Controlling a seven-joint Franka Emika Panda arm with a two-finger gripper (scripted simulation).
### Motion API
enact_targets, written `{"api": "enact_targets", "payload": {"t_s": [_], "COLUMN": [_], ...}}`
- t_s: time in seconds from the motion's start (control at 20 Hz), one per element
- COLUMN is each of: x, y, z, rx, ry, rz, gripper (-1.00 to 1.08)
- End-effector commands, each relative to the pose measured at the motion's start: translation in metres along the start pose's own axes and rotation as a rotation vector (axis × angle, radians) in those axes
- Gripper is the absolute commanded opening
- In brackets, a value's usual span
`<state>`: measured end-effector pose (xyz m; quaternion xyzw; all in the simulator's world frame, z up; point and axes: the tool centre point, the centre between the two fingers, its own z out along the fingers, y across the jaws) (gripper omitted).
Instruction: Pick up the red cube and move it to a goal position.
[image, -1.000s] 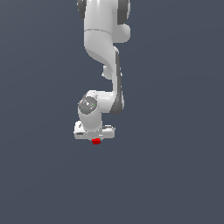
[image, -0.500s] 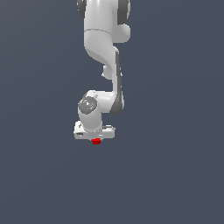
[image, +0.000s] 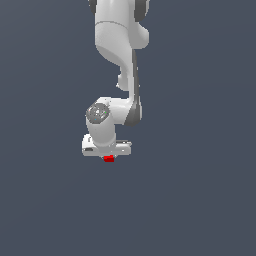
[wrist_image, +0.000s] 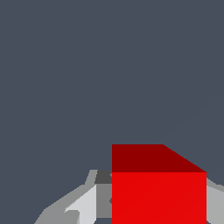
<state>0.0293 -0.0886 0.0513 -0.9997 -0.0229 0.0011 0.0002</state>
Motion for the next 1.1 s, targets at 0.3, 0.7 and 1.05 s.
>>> {"api": "enact_targets", "payload": {"t_s": [0.3,0.7,1.05], "x": [0.005,0.01,0.013], "y": [0.005,0.009,0.011], "z": [-0.078,-0.135,-0.148], "rx": [0.0,0.0,0.0], "ry": [0.002,0.002,0.002], "rz": [0.0,0.0,0.0], "gripper": [-1.0,-1.0,-1.0]}}
